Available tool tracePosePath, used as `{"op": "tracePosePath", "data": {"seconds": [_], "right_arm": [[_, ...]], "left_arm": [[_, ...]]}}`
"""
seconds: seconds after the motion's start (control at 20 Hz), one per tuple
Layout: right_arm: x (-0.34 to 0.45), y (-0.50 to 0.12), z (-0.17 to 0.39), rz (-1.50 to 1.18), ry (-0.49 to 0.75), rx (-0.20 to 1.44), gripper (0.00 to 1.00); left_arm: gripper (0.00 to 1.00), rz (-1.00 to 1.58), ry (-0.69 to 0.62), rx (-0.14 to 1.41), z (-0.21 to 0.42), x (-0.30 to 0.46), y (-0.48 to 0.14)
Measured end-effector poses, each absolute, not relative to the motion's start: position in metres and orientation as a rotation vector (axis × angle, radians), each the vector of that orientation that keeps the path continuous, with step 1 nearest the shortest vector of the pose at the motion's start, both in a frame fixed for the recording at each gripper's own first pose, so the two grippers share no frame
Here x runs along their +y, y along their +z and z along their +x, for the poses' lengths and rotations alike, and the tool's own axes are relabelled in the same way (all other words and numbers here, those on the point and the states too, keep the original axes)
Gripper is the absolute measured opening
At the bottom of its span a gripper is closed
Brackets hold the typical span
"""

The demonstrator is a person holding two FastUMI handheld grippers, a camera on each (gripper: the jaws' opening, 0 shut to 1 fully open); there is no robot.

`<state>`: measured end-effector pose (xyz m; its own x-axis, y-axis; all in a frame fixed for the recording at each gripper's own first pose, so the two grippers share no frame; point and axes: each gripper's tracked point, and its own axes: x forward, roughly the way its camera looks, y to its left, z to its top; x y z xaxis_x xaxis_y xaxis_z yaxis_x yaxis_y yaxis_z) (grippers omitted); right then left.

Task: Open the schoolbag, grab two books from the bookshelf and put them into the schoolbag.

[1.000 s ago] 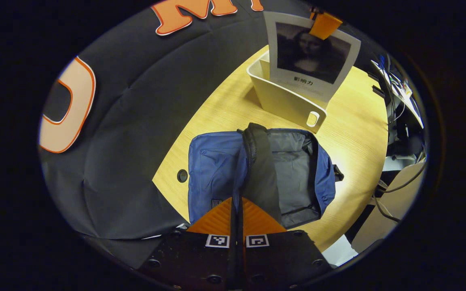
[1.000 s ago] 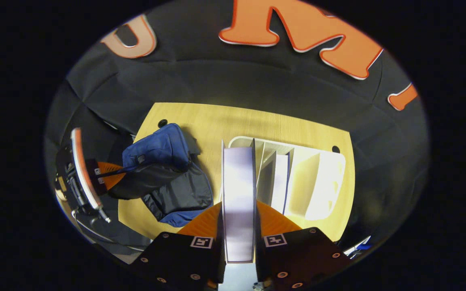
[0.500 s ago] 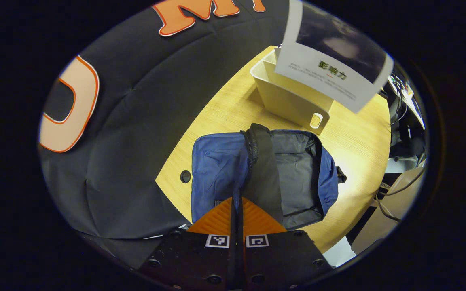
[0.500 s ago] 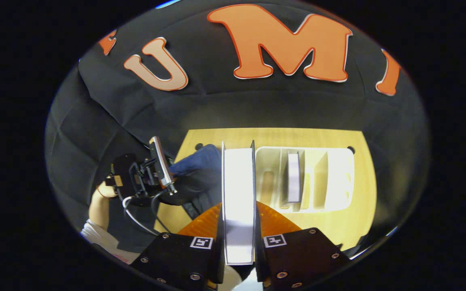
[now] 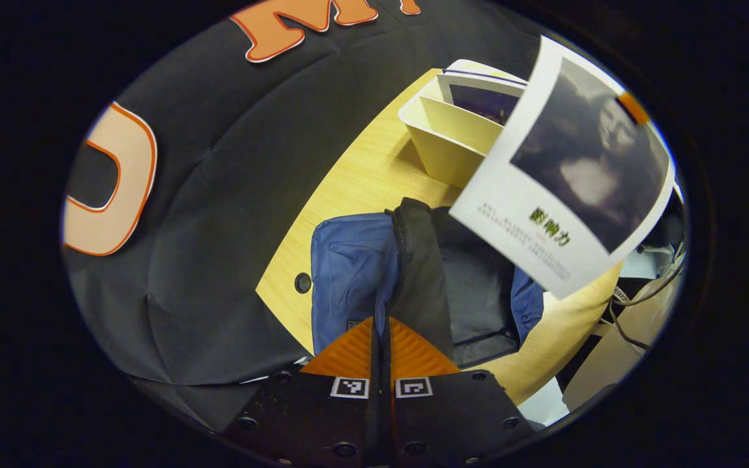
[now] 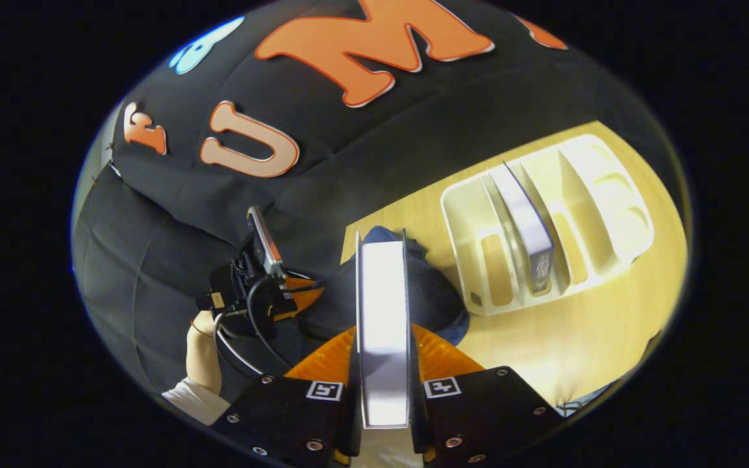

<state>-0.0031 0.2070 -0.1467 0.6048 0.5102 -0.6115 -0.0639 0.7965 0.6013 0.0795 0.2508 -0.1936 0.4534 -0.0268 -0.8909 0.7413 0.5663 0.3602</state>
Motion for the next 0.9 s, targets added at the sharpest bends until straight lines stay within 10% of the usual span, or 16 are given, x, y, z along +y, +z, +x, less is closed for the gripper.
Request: {"op": "tracePosePath", "data": {"seconds": [0.9], "right_arm": [[0.271,-0.290,0.040,0.930,0.270,0.714,0.30]], "left_arm": [[0.01,0.933,-0.581,0.956,0.070,0.223,-0.178]]}}
